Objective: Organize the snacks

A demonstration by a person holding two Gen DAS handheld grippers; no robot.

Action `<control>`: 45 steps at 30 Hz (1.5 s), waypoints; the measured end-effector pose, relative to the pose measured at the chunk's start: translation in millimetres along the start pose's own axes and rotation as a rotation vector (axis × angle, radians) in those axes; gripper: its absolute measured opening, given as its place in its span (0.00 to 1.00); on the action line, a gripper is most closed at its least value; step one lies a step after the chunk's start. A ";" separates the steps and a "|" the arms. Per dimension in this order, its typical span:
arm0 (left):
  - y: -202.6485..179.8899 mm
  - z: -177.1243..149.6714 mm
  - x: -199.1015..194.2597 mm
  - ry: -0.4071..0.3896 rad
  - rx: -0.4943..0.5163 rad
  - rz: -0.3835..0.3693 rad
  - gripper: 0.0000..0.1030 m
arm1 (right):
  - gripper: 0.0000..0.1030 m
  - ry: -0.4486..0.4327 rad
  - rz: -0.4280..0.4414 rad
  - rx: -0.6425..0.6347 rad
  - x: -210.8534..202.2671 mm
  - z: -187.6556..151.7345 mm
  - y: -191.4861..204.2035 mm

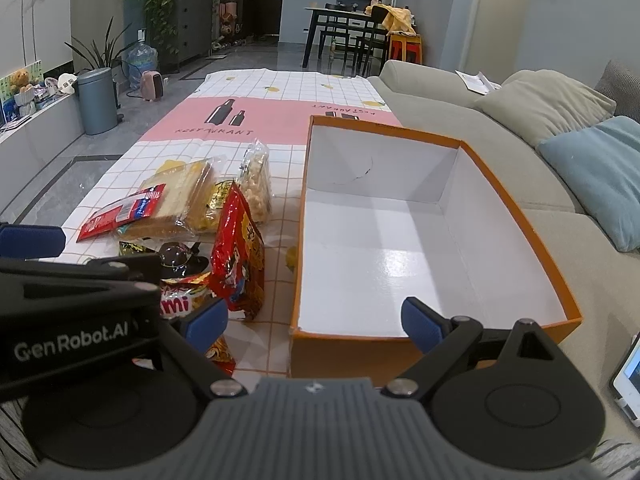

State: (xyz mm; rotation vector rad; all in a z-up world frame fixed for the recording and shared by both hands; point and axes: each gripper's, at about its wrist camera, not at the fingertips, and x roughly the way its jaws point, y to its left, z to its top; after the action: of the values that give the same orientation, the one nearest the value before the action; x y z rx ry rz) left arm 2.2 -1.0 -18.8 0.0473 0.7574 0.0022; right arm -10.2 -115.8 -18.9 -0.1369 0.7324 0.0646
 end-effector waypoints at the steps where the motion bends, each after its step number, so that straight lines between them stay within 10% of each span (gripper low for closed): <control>1: 0.1 -0.2 0.1 0.000 0.000 0.000 0.84 | 0.89 0.000 0.000 0.000 0.0 0.1 0.2; 31: 6.0 0.7 0.0 0.022 -0.007 -0.027 0.84 | 0.82 0.003 -0.015 -0.044 3.5 0.1 2.0; 37: 46.6 11.9 -5.4 -0.022 -0.103 0.034 0.84 | 0.78 -0.270 -0.054 -0.088 -34.2 1.1 9.1; 45: 117.7 12.6 9.4 0.033 -0.251 0.099 0.84 | 0.78 -0.461 0.240 -0.106 -66.6 -6.3 31.9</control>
State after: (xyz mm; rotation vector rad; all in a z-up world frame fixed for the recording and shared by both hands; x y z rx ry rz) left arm 19.4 116.2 -11.0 -0.1543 0.7820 0.1922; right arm -67.2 -85.9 17.8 -0.1281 0.2818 0.3530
